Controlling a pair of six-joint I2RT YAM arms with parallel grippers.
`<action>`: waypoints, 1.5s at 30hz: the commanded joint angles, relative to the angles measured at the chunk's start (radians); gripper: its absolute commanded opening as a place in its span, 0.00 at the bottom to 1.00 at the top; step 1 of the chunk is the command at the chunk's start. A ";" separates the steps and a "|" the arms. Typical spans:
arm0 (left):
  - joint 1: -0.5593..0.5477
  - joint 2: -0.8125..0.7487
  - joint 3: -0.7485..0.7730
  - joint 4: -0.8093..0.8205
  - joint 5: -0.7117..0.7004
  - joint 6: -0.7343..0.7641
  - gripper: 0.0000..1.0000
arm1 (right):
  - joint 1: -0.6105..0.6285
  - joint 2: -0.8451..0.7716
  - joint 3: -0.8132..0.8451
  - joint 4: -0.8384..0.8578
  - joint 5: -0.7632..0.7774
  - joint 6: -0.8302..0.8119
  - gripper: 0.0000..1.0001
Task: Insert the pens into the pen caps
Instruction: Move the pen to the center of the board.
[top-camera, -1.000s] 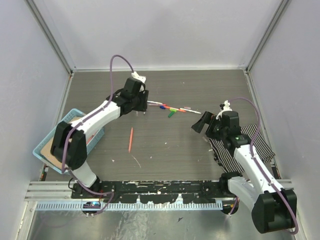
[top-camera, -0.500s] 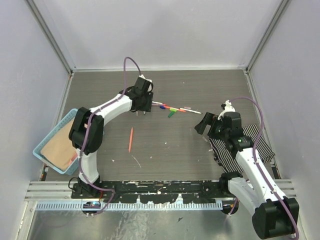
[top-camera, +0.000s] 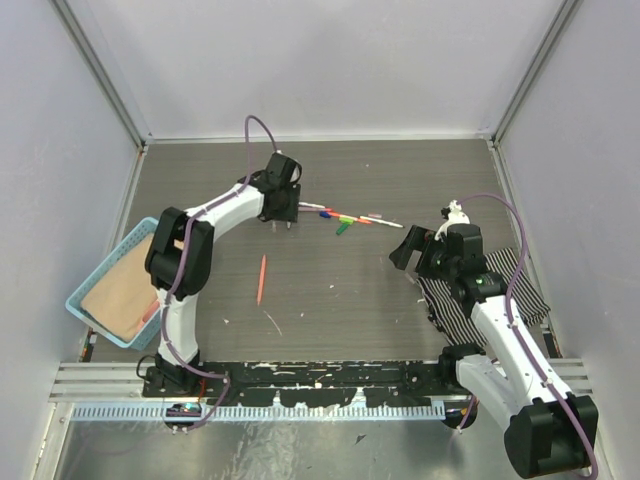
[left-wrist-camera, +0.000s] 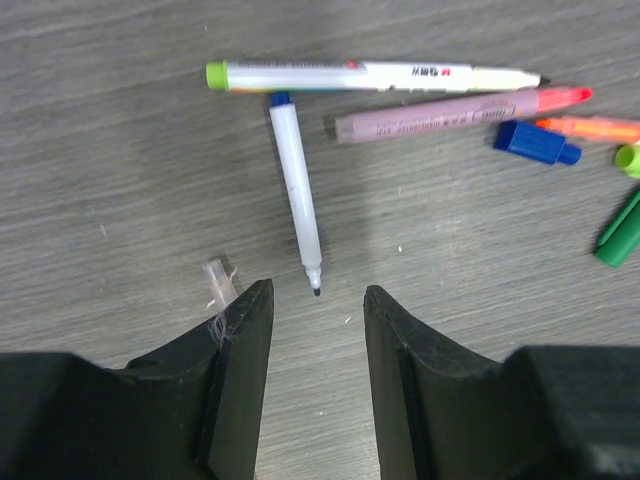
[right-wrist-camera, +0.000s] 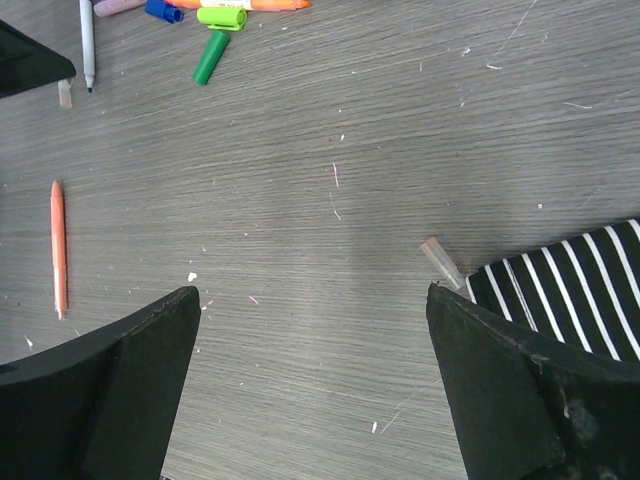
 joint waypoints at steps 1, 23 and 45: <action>0.034 0.023 0.090 0.006 0.058 0.026 0.48 | -0.003 -0.014 0.026 0.012 -0.014 -0.022 1.00; 0.052 0.055 0.251 -0.049 0.249 0.461 0.53 | -0.002 0.149 0.138 0.050 -0.059 -0.060 1.00; 0.054 0.278 0.556 -0.192 0.326 0.513 0.51 | -0.002 0.159 0.129 0.049 -0.046 -0.074 1.00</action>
